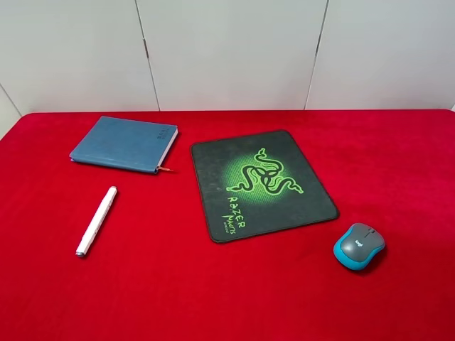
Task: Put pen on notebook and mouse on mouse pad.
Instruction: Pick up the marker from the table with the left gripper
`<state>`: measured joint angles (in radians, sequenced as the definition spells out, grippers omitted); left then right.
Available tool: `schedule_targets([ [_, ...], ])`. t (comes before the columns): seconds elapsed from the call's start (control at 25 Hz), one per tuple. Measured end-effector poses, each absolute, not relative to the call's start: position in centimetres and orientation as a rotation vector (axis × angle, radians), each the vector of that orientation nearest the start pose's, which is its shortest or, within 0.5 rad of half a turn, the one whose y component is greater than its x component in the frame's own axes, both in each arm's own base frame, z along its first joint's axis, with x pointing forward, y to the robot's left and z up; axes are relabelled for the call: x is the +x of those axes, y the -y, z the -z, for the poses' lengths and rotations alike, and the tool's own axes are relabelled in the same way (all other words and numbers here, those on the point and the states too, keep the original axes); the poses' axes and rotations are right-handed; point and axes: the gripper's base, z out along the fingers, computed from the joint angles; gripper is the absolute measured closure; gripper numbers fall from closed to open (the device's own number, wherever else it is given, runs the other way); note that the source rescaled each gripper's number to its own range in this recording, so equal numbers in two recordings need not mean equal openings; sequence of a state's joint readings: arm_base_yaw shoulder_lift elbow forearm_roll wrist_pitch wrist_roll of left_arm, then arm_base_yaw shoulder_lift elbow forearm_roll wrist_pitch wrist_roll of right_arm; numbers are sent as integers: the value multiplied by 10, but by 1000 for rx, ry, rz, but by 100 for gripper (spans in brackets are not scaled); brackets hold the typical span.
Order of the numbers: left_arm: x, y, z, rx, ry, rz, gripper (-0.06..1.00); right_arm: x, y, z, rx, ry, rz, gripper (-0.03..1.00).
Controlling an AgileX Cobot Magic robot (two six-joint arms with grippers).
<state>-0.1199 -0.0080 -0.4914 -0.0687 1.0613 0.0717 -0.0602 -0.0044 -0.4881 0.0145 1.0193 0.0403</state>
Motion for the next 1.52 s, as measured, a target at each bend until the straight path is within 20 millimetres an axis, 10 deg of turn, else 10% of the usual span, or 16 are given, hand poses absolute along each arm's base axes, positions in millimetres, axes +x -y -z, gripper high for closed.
schedule_targets([
  [1.52, -8, 4, -280, 140, -2024, 147, -5, -2, -1, -277, 101, -2008, -5, -3],
])
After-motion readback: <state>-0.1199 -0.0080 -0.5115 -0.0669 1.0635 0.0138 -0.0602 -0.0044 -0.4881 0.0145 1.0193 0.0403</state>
